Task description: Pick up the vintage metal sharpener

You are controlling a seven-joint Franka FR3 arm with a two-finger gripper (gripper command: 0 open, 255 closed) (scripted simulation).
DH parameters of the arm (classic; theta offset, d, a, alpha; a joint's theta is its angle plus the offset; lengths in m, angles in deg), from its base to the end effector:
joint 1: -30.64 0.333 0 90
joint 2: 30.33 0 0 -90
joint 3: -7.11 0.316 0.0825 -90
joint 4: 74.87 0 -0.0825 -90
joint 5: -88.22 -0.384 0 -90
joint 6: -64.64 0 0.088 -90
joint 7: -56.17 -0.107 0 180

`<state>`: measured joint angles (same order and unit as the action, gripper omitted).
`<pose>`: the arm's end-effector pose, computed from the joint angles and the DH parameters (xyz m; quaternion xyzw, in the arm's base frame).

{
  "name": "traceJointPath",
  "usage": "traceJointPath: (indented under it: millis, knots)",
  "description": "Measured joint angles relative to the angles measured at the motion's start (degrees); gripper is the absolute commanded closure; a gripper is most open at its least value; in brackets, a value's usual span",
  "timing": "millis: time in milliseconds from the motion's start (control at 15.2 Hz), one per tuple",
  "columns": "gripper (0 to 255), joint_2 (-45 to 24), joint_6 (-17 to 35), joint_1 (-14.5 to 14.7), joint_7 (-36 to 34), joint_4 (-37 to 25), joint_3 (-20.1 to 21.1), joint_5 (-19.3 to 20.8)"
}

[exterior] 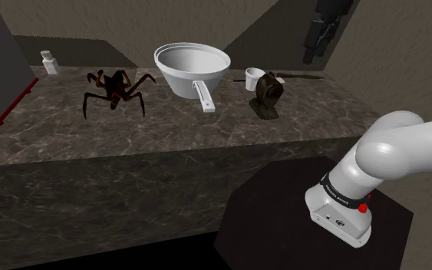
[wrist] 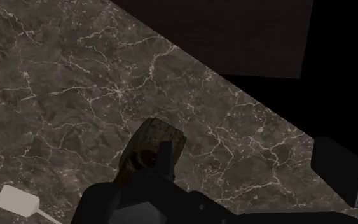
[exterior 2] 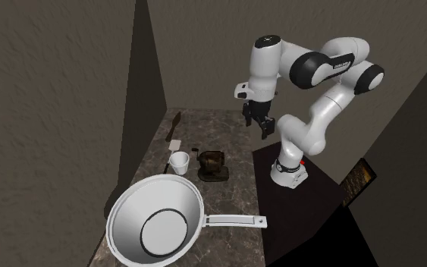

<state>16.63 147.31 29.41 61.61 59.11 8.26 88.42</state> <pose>0.2842 0.0013 0.5979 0.9983 0.0431 -0.0384 0.0071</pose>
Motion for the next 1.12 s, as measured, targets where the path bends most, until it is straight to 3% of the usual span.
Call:
traceJointPath:
  millis: [264,1122]
  knots:
    - [0,-3.15,3.61,-1.63,-3.44,0.50,0.58,-0.07]
    - [0,-26.19,22.75,-11.31,-24.91,-3.39,1.86,1.78]
